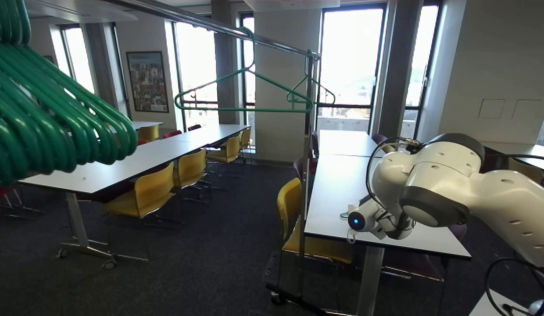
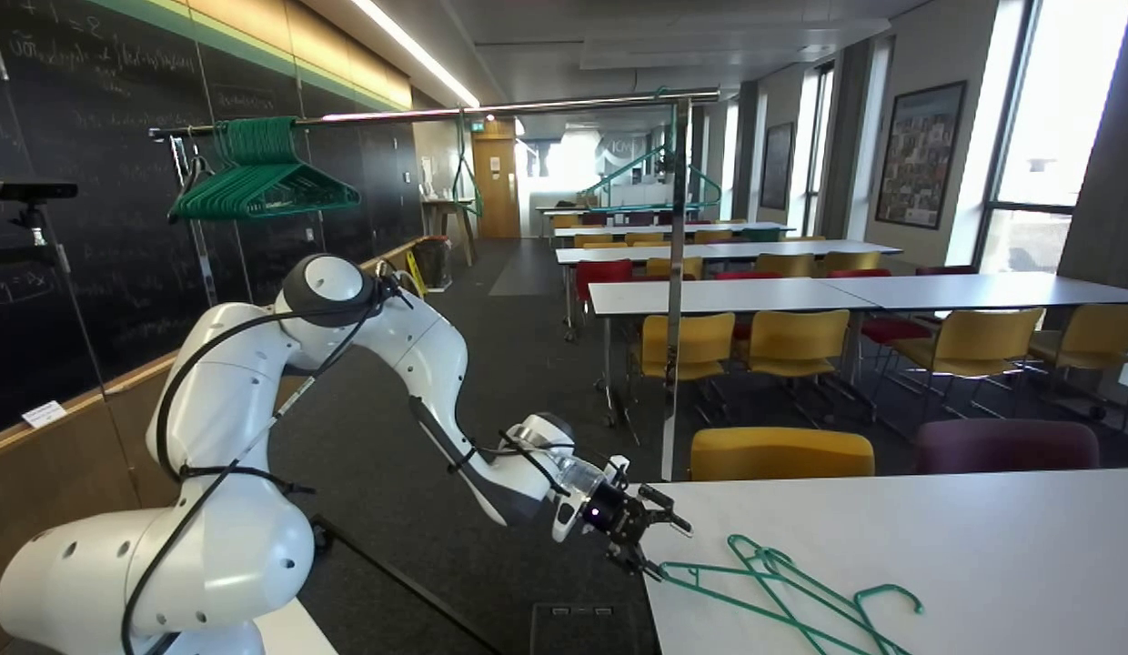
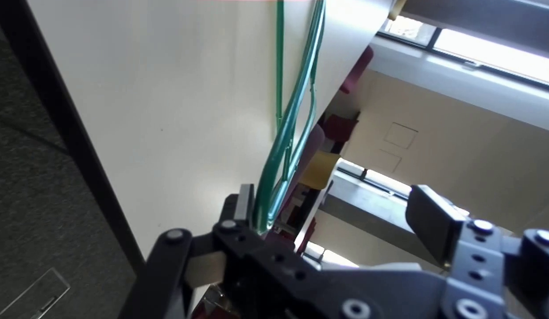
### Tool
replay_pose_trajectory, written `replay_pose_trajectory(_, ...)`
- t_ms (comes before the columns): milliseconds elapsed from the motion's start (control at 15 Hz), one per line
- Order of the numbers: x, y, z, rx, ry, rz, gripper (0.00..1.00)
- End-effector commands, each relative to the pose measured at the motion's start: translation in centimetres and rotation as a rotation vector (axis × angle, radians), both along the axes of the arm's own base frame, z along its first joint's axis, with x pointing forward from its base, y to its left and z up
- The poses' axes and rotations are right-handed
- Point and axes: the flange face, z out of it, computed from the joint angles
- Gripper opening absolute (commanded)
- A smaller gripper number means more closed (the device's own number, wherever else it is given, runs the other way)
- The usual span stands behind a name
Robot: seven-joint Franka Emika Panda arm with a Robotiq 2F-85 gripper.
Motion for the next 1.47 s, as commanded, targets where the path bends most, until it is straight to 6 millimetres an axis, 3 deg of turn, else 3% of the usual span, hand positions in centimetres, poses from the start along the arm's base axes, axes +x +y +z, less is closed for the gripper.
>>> replay_pose_trajectory(0, 0.6, -0.1, 2.4, 0.170, 0.048, -0.035, 1.00)
replay_pose_trajectory(400, -2.5, -1.1, 1.5, 0.366, 0.046, -0.064, 1.00)
replay_pose_trajectory(467, -4.8, -0.2, 0.4, 0.419, 0.052, -0.089, 1.00)
replay_pose_trajectory(533, -5.3, 0.2, 0.6, 0.463, 0.043, -0.098, 1.00)
replay_pose_trajectory(1000, -10.7, 8.9, 5.9, 0.718, -0.003, -0.044, 1.00)
replay_pose_trajectory(1400, -13.6, 14.1, 10.6, 0.941, -0.107, -0.076, 1.00)
